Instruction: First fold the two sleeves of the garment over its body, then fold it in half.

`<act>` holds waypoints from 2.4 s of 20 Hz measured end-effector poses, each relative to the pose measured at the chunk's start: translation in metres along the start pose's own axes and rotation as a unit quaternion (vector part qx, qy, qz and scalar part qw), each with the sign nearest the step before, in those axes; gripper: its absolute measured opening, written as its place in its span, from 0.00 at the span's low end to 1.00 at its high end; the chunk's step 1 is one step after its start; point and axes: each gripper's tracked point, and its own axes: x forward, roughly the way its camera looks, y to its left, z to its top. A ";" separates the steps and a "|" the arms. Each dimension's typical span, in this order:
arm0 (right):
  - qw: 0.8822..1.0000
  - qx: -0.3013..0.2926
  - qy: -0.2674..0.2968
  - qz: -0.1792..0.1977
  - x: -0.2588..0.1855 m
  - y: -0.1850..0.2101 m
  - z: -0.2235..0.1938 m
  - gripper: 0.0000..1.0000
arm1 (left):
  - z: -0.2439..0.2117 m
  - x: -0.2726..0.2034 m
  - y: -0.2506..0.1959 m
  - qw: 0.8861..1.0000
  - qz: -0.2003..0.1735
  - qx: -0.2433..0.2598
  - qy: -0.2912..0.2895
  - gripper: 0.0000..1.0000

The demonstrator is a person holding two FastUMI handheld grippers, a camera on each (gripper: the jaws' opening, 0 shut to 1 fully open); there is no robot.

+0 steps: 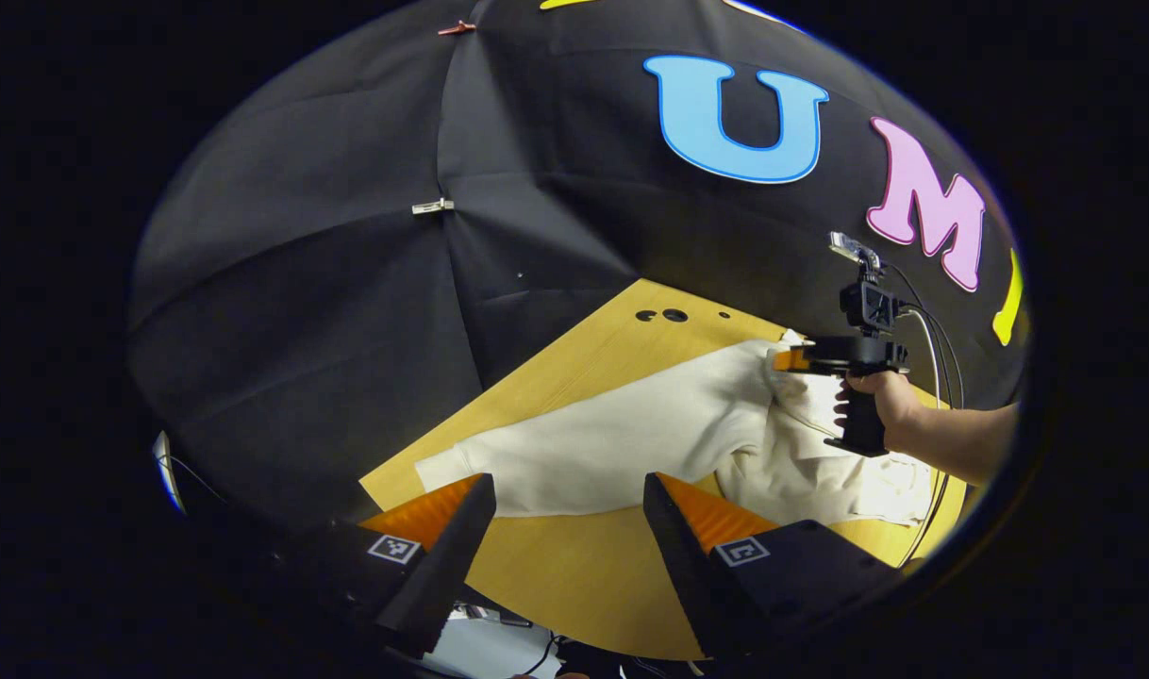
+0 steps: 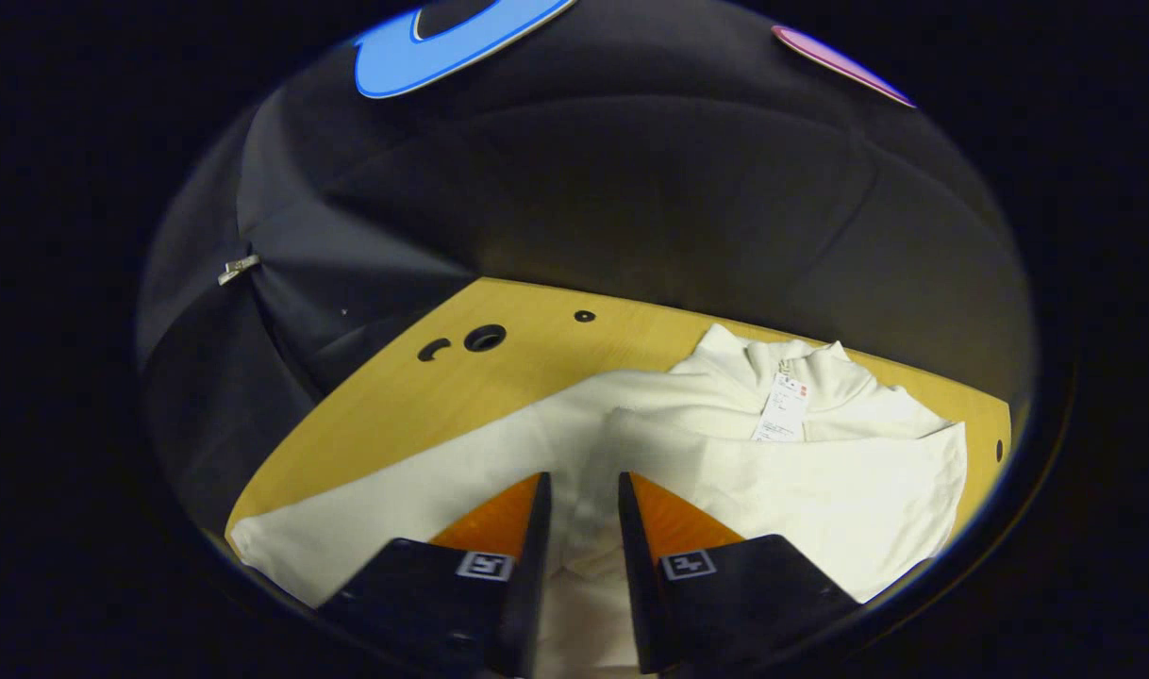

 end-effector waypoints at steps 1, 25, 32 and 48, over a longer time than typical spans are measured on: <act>1.000 -0.013 -0.004 0.002 -0.002 0.003 0.000 0.54 | 0.000 0.003 0.000 1.000 0.001 0.001 -0.001 0.97; 0.984 0.061 -0.001 -0.165 -0.234 -0.181 -0.096 0.99 | -0.063 0.114 0.102 0.982 0.152 -0.100 0.051 0.98; 0.975 0.095 0.016 -0.198 -0.269 -0.209 -0.132 0.99 | -0.088 0.132 0.102 0.980 0.155 -0.076 0.103 0.98; 0.981 0.095 0.023 -0.170 -0.288 -0.205 -0.147 0.99 | -0.071 0.153 0.055 0.989 0.113 0.040 0.090 0.06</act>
